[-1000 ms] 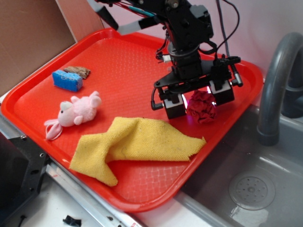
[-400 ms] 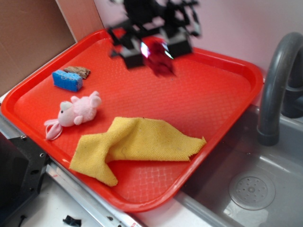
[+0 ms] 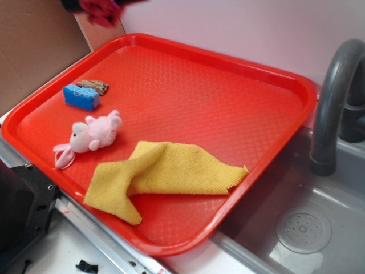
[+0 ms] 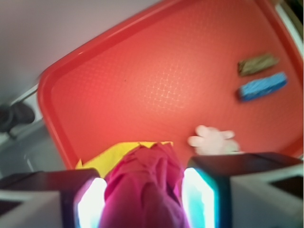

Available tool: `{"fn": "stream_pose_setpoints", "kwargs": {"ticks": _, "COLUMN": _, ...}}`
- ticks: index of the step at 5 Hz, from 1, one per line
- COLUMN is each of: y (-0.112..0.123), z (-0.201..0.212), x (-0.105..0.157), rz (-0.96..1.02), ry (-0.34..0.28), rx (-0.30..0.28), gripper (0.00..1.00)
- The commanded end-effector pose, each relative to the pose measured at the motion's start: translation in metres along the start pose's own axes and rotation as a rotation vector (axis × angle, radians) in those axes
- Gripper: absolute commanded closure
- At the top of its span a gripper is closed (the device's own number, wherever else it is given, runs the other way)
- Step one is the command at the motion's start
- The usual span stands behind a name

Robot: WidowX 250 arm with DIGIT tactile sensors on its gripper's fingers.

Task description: Grab the red paper.

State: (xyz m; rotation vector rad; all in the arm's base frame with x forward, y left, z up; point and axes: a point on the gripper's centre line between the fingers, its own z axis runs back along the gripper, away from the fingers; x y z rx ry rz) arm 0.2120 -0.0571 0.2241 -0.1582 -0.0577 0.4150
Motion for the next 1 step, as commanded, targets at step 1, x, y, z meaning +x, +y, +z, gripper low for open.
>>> {"fn": "stream_pose_setpoints", "kwargs": {"ticks": 1, "y": 0.0102, "z": 0.0342, "x": 0.0076, "rz": 0.025, "ry": -0.086, "rx": -0.086, "gripper": 1.00}}
